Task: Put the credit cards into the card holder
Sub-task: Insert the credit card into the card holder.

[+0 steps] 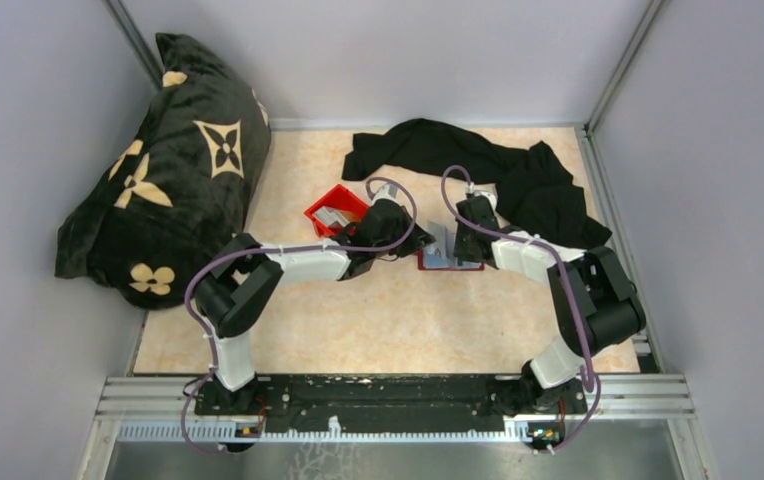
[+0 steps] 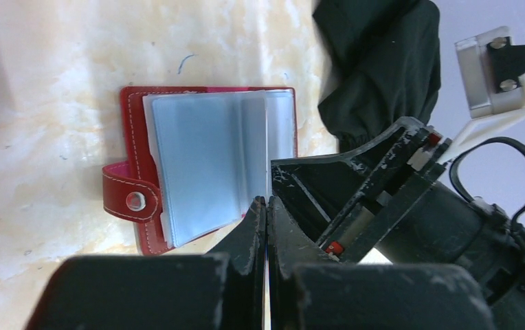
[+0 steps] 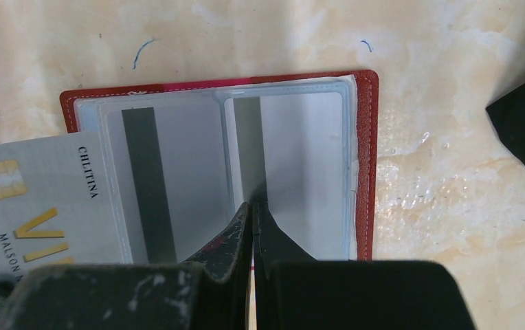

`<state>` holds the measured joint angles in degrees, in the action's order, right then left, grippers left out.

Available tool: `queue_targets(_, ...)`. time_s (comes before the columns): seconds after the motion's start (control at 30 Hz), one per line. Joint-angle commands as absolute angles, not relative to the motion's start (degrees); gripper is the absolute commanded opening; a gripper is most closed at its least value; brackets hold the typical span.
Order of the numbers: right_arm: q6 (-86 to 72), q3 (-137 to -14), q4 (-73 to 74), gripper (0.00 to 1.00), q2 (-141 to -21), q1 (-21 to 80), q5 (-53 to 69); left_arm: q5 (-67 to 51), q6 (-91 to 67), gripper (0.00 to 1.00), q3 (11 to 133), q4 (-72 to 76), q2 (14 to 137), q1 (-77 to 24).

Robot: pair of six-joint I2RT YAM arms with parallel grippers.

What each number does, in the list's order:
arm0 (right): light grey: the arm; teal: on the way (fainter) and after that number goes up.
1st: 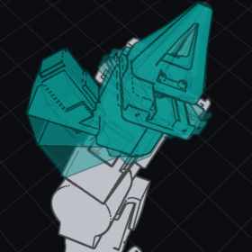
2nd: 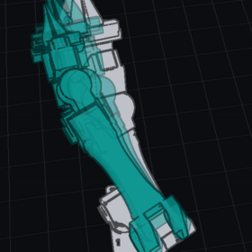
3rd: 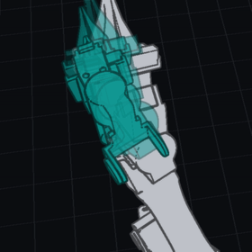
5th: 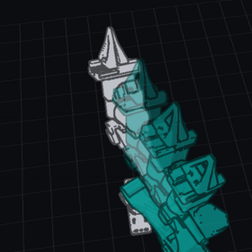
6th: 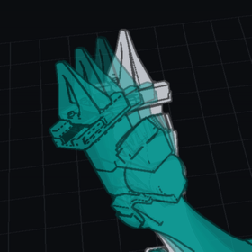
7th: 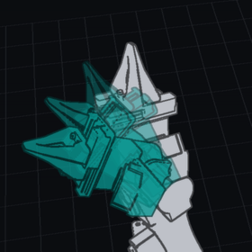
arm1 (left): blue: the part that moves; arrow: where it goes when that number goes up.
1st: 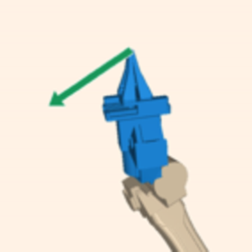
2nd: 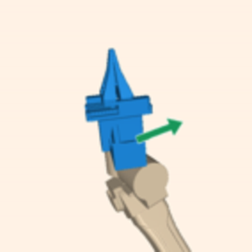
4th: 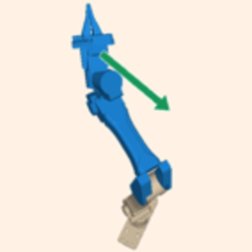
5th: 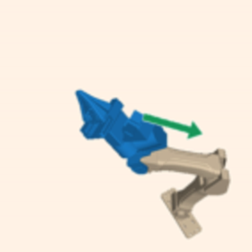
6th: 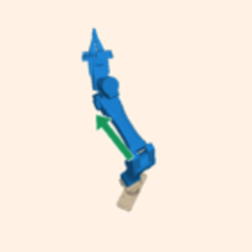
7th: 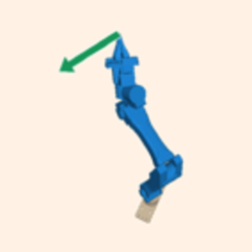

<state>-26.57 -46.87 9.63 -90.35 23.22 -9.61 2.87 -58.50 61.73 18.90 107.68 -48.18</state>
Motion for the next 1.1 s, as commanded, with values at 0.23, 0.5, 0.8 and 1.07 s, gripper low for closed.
queue_targets(0.23,-27.2,-44.8,10.2,0.00,-84.5,20.4,-13.3,2.1,-58.5,0.00,65.9,19.6,110.4,-49.5)
queue_targets(0.5,-26.9,-45.1,10.4,0.00,-83.9,18.4,-12.1,4.2,-56.8,0.00,67.1,17.4,110.4,-49.9)
queue_targets(0.8,-26.6,-44.7,9.5,0.00,-84.8,18.4,-9.9,12.1,-53.1,0.00,62.9,11.6,106.0,-49.2)
queue_targets(1.07,-26.6,-44.5,9.6,0.00,-86.0,18.5,-10.5,10.5,-52.3,0.00,60.4,11.7,105.2,-48.0)
